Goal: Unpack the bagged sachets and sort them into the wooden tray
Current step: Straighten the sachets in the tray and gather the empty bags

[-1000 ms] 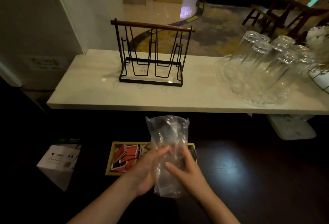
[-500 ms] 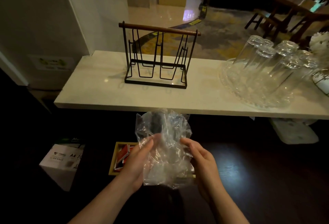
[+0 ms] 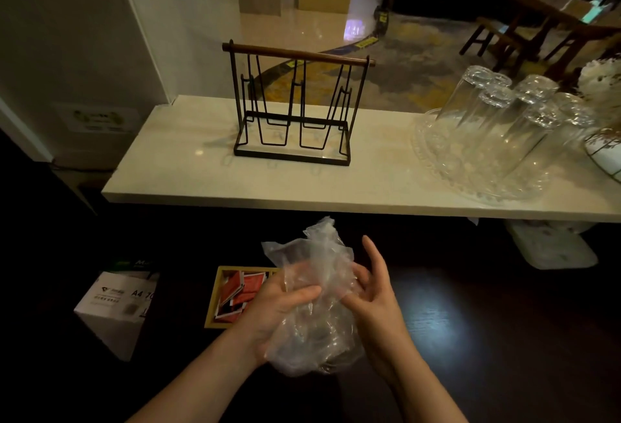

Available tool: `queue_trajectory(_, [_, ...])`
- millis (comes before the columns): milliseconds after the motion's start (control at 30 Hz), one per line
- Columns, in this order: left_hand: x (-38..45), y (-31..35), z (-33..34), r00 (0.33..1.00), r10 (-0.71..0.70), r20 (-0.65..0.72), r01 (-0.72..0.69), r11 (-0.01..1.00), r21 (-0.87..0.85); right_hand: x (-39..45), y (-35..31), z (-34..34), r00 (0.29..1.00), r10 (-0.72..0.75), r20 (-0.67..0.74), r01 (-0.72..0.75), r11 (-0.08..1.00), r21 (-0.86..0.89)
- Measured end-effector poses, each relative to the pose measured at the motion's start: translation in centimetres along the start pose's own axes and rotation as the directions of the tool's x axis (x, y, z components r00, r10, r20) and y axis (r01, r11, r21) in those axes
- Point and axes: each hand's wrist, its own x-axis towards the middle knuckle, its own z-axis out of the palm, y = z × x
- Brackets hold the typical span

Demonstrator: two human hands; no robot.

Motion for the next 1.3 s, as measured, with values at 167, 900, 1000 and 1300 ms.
queue_trajectory(167, [-0.9,1.1,-0.8,0.992,0.054,0.115,-0.049,0.998,-0.046,0.8,-0.3,-1.2,0.969,0.227,-0.101,-0.184,0.928,0.324])
queue_trajectory(900, [-0.4,-0.9,-4.5,0.998,-0.065,0.026,0.068,0.986,-0.151,0.0,-6.5,0.2,0.967,0.106,0.230,-0.119,0.992,0.043])
queue_trajectory(1000, [-0.7,-0.7,-3.0,0.993,-0.062,0.104,0.078,0.983,-0.165,0.1,-3.6,2.9,0.981,0.139,0.135,-0.092,0.947,-0.309])
queue_trajectory(1300, [-1.1,0.3,-2.2,0.996,-0.044,0.081,0.061,0.972,-0.228,0.8,-1.7,2.2,0.994,0.070,0.086,-0.061,0.993,-0.103])
